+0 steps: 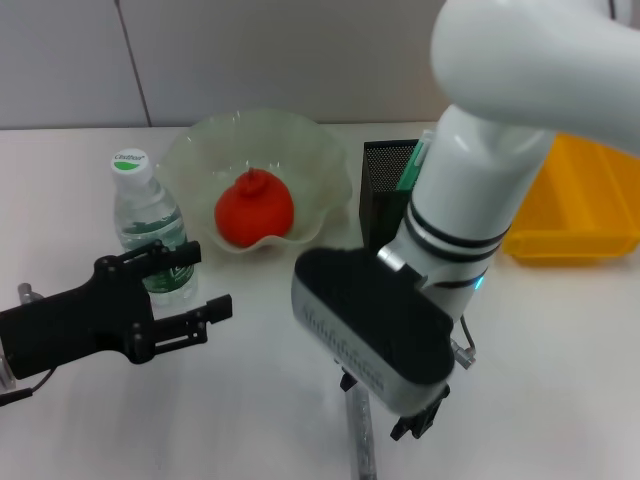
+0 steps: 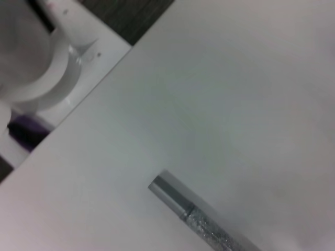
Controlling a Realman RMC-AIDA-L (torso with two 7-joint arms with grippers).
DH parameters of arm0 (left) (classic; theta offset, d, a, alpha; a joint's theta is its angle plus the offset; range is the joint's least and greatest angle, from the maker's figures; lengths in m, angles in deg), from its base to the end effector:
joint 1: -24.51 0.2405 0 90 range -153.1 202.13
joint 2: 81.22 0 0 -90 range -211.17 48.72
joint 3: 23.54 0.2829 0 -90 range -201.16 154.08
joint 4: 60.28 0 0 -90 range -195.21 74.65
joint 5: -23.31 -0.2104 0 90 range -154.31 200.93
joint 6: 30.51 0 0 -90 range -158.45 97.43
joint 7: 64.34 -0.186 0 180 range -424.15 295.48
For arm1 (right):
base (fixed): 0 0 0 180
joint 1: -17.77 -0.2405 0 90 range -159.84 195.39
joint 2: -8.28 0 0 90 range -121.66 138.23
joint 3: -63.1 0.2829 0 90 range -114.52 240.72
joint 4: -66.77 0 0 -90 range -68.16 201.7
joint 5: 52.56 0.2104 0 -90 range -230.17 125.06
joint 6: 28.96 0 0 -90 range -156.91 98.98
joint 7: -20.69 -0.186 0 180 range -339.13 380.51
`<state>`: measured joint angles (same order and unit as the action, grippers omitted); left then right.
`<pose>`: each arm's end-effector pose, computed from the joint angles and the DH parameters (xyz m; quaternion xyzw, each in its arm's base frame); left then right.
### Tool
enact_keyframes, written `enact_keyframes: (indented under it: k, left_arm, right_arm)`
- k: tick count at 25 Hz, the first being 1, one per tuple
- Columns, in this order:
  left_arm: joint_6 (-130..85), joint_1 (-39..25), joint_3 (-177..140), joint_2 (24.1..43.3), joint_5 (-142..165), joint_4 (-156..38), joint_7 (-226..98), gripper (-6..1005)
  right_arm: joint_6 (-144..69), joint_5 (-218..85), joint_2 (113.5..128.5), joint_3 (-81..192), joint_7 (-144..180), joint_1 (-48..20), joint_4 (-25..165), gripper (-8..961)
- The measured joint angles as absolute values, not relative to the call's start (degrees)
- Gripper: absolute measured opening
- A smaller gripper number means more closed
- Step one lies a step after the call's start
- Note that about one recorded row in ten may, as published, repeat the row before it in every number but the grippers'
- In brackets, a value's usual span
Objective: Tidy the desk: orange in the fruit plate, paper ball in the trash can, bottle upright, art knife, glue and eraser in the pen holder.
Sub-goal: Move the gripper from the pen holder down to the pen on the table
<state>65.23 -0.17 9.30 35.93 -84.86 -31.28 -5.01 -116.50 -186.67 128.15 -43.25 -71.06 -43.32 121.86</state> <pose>-0.2909 0.3217 -0.0310 -0.9171 -0.1449 -0.3200 0.1886 0.1221 0.3520 -0.1521 0.8900 0.3320 0.2780 0.1430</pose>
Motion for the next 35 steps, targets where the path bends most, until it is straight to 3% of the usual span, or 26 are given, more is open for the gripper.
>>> enact_keyframes:
  k: [11,35]
  left_arm:
    - [64.8,0.8,6.7,36.97,-84.8,-31.8,-5.5,805]
    - [64.3,0.9,5.0,36.72,-84.7,-32.7,-5.9,805]
  right_arm:
    - [-111.7,-188.6,128.11,-53.7,-57.0,-43.3,125.1,697]
    - [-106.8,-185.5,128.18,-57.9,-46.5,-46.8,121.8,696]
